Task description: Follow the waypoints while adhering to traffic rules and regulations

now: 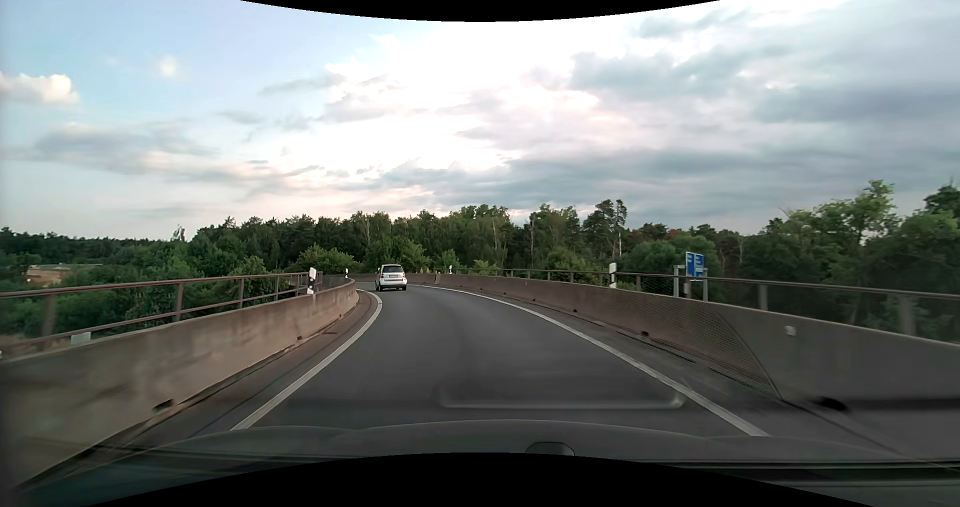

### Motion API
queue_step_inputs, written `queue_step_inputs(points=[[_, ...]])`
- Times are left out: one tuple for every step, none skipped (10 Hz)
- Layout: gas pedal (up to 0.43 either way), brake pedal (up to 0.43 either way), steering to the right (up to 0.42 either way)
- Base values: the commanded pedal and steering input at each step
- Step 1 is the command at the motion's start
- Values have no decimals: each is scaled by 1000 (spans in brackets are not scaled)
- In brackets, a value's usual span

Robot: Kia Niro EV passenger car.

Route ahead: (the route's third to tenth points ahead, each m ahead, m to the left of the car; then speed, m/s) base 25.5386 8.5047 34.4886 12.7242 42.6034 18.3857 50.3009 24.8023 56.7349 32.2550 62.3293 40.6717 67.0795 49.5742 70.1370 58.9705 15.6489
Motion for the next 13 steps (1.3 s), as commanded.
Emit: queue_step_inputs(points=[[0,98,-89],[0,6,-89],[0,0,-89],[0,0,-88],[0,0,-87],[0,0,-87],[0,0,-85],[0,0,-85],[0,0,-85],[0,0,-85],[0,0,-85],[0,0,-84],[0,0,-83]])
